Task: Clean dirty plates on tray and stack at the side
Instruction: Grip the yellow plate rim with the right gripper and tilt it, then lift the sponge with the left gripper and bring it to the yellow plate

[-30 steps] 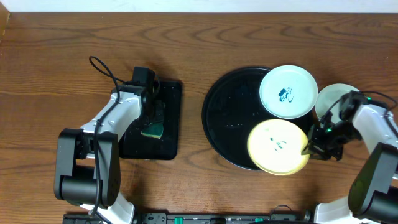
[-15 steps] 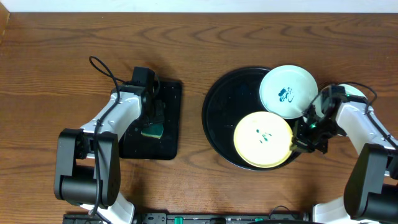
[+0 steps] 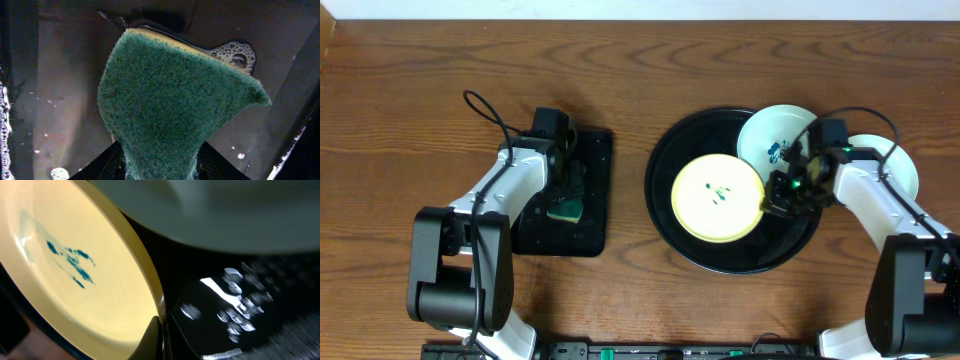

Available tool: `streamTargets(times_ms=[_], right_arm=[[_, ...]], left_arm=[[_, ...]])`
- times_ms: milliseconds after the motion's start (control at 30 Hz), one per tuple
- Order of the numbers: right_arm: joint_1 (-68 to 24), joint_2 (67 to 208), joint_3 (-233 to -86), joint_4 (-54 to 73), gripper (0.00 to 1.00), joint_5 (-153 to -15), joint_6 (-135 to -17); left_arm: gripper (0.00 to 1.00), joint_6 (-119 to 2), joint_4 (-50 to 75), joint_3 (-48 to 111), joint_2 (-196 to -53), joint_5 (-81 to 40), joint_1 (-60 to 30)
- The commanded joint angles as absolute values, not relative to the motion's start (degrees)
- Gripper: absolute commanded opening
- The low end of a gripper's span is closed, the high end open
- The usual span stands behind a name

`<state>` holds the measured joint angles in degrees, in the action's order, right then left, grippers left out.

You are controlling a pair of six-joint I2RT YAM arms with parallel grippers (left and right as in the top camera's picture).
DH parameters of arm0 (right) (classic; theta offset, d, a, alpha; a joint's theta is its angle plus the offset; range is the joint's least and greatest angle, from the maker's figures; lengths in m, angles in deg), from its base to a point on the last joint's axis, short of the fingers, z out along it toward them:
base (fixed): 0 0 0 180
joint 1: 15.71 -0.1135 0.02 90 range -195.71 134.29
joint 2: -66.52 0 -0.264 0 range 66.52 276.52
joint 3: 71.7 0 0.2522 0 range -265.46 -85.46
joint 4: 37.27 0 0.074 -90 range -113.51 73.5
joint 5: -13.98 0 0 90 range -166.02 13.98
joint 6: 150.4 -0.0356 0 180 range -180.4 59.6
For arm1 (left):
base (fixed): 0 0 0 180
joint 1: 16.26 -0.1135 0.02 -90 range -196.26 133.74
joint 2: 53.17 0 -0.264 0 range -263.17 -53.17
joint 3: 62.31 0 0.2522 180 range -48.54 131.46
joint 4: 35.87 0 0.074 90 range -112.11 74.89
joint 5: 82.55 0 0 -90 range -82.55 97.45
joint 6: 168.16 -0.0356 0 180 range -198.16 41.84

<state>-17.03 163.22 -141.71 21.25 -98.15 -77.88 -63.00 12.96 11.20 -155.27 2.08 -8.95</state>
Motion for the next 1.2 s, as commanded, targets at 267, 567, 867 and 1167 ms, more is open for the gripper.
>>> streamTargets(times_ms=[267,567,867,1167], right_arm=[[-27.74,162.87,-142.78,18.06,0.01,-86.17,-89.57],[-31.67,163.25,-142.65,17.23,0.22,-81.78,-90.79],[-31.67,163.29,-138.65,14.43,0.20,-81.41,-90.84],[-31.67,163.29,-132.37,6.08,0.03,-82.11,-92.15]], left_arm=[[0.44,-63.09,12.98,10.70,-154.11,2.98,-9.16],[0.45,-63.09,13.00,10.70,-154.11,2.93,-9.16],[0.45,-63.09,12.98,10.70,-154.11,2.30,-9.16],[0.49,-63.09,13.00,10.70,-154.11,2.30,-9.16]])
